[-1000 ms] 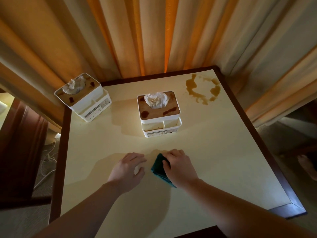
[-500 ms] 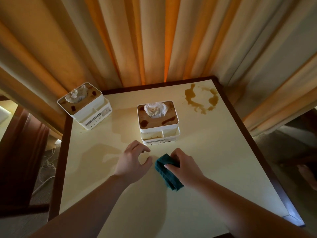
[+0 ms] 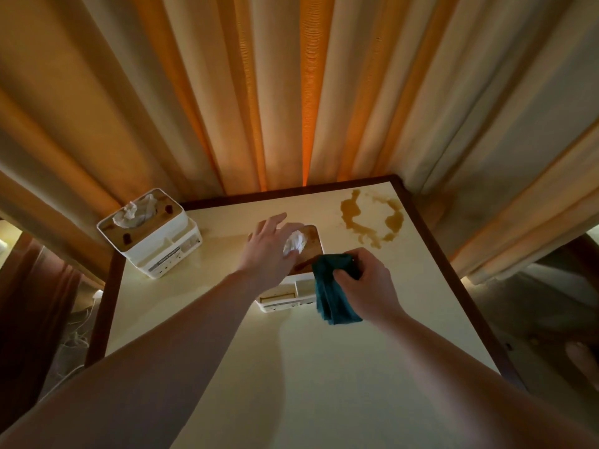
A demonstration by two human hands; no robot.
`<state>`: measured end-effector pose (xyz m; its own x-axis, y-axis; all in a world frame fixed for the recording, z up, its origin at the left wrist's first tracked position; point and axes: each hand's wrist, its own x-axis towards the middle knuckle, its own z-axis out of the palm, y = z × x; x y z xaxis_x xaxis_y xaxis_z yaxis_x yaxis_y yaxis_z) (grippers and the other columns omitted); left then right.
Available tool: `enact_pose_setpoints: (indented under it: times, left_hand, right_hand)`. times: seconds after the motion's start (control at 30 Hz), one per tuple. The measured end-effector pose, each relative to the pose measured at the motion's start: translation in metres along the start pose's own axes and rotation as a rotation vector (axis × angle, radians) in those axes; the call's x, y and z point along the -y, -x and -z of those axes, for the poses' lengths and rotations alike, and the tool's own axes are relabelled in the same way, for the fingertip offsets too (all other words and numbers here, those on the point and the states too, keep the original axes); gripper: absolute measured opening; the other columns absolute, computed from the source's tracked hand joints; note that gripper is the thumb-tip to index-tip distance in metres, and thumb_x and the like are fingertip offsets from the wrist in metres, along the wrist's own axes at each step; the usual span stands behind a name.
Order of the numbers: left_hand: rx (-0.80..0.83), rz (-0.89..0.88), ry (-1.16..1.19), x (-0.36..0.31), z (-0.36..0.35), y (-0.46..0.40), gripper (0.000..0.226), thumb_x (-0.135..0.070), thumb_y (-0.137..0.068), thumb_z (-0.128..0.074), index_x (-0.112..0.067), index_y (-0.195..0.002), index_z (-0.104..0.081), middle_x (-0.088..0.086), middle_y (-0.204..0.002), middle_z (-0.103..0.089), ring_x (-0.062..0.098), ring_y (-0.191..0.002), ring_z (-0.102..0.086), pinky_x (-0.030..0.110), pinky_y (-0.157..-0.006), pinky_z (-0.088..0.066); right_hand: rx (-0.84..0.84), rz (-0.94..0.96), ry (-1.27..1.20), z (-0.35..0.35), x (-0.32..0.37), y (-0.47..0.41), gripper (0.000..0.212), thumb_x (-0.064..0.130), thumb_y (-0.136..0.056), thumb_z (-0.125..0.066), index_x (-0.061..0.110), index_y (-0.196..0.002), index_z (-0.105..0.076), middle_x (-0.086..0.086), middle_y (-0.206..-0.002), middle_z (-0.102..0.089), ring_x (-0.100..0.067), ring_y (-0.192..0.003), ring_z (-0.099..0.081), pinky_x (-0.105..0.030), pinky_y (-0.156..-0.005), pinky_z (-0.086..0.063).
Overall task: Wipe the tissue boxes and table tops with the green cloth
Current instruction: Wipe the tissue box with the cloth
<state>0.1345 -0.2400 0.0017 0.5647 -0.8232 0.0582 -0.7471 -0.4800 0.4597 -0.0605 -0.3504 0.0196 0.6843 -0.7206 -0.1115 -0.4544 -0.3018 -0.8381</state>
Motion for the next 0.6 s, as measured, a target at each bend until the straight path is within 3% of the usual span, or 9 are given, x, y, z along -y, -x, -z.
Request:
enact_pose_setpoints:
  times: [0.07, 0.13, 0.27, 0.4, 0.5, 0.6]
  left_hand:
    - [0.120, -0.032, -0.127, -0.001, 0.000, -0.016, 0.062, -0.028, -0.097, -0.063, -0.045, -0.151, -0.040, -0.005, -0.163, -0.033, 0.024, -0.151, -0.024, 0.053, -0.125, -0.021]
    - [0.180, -0.021, -0.185, -0.001, -0.002, -0.025, 0.062, -0.025, -0.095, -0.063, -0.044, -0.150, -0.042, -0.007, -0.154, -0.044, 0.023, -0.146, -0.034, 0.053, -0.125, -0.018]
    - [0.062, -0.032, -0.168, 0.006, -0.001, -0.023, 0.049, -0.025, -0.096, -0.062, -0.036, -0.142, -0.054, -0.006, -0.128, -0.057, 0.019, -0.122, -0.050, 0.038, -0.107, -0.037]
    - [0.016, -0.060, -0.051, 0.017, -0.002, -0.012, 0.024, -0.024, -0.094, -0.068, -0.035, -0.116, -0.070, -0.010, -0.105, -0.054, 0.017, -0.102, -0.051, 0.038, -0.083, -0.050]
    - [0.008, -0.067, -0.023, 0.020, -0.002, -0.008, 0.018, -0.021, -0.091, -0.070, -0.032, -0.106, -0.070, -0.009, -0.106, -0.058, 0.018, -0.098, -0.055, 0.042, -0.076, -0.055]
    - [0.007, -0.051, -0.032, 0.016, -0.001, -0.007, 0.022, -0.019, -0.095, -0.063, -0.034, -0.111, -0.062, -0.009, -0.109, -0.066, 0.021, -0.097, -0.059, 0.043, -0.075, -0.057]
  right_hand:
    - [-0.006, -0.011, -0.012, 0.001, 0.000, -0.010, 0.015, 0.016, -0.094, -0.066, 0.021, -0.107, -0.060, 0.010, -0.095, -0.066, -0.004, -0.086, -0.062, -0.005, -0.057, -0.044]
    - [-0.005, -0.021, -0.023, 0.002, 0.000, -0.018, 0.015, 0.017, -0.094, -0.065, 0.021, -0.107, -0.059, 0.008, -0.096, -0.066, -0.005, -0.086, -0.063, -0.005, -0.054, -0.043]
    - [-0.009, -0.023, -0.050, 0.003, -0.002, -0.030, 0.014, 0.014, -0.095, -0.064, 0.020, -0.106, -0.060, 0.010, -0.095, -0.065, -0.004, -0.084, -0.061, -0.004, -0.054, -0.043]
    - [0.031, -0.025, -0.026, 0.002, -0.003, -0.047, 0.014, 0.018, -0.096, -0.063, 0.022, -0.109, -0.059, 0.009, -0.098, -0.065, -0.006, -0.088, -0.063, -0.010, -0.056, -0.046]
    - [0.050, -0.020, -0.031, -0.001, -0.001, -0.058, 0.011, 0.019, -0.095, -0.062, 0.024, -0.104, -0.058, 0.007, -0.096, -0.065, -0.010, -0.088, -0.065, -0.019, -0.062, -0.051]
    - [0.071, -0.009, -0.042, -0.003, 0.003, -0.064, 0.010, 0.017, -0.095, -0.061, 0.024, -0.100, -0.056, 0.005, -0.093, -0.064, -0.011, -0.086, -0.065, -0.022, -0.062, -0.051]
